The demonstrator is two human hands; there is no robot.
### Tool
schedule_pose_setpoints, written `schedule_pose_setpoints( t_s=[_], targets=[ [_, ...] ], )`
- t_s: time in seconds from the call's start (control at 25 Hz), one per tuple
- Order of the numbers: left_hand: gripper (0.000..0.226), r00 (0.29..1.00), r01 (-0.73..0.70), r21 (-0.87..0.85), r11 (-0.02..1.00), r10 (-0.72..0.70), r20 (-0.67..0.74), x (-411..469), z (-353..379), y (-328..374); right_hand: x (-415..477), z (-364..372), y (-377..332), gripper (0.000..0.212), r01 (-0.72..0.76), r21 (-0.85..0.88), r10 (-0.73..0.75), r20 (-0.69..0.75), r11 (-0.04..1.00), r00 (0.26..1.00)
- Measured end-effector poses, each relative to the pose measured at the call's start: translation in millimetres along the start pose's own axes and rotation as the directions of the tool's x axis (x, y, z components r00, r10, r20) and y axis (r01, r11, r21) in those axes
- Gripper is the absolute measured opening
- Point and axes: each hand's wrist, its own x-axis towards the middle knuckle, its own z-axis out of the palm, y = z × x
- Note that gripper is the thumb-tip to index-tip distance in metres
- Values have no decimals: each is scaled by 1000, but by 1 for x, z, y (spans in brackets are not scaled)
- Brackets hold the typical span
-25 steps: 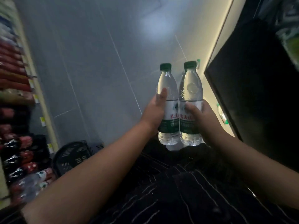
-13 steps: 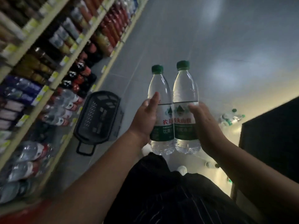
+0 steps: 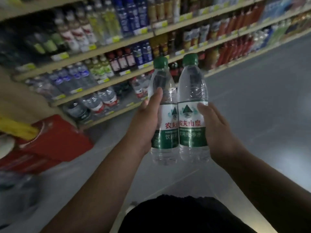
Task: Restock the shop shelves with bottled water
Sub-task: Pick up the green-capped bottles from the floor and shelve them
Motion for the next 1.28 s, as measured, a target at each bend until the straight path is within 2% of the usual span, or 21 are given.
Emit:
schedule_pose_setpoints(
  t_s=[0.2,0.32,0.4,0.48,0.52,0.64,0.68,0.76,0.84,0.92,1.0,1.04,1.08,1.2,1.28],
  targets=[
    [81,973,-45,-78,996,26,-231,-32,-148,35,-1,151,-7,62,-2,-24,6,156,1000,988],
    [65,945,-94,-156,983,39,-324,-46,-227,53,0,229,-15,77,-16,-42,28,292,999,956],
    [70,930,-129,-170,977,60,-363,-52,-265,66,2,270,-23,86,-7,-67,29,326,998,945],
    [92,923,-147,-174,974,72,-379,-55,-293,86,7,303,-35,72,12,-55,8,337,998,941],
    [96,918,-153,-178,972,74,-389,-54,-307,97,13,320,-42,66,20,-45,-4,338,999,941],
    [58,929,-181,-201,963,100,-356,-41,-338,127,32,358,-68,58,30,-44,-14,335,999,942],
    [52,933,-180,-213,960,98,-347,-34,-344,136,43,367,-75,50,29,-33,-16,331,999,943],
    [52,926,-191,-201,961,109,-360,-13,-358,157,71,384,-91,31,29,-4,-26,330,1000,944],
    [54,911,-241,-189,952,156,-381,13,-372,178,101,403,-106,23,48,0,-45,344,999,938],
    [69,883,-300,-160,941,210,-420,41,-391,201,135,427,-125,25,84,12,-82,382,996,921],
    [101,840,-344,-120,931,249,-482,64,-406,230,169,453,-146,28,100,25,-101,432,995,896],
    [110,817,-369,-110,923,266,-512,76,-414,244,185,467,-159,28,110,31,-112,460,993,881],
    [107,801,-389,-107,915,278,-530,85,-421,258,200,479,-169,28,118,44,-124,489,992,864],
    [60,768,-457,-127,880,319,-556,110,-442,296,244,516,-201,28,155,66,-164,586,986,794],
    [52,723,-488,-101,867,337,-603,125,-459,316,267,541,-219,27,168,82,-182,622,982,762]
  ],
)
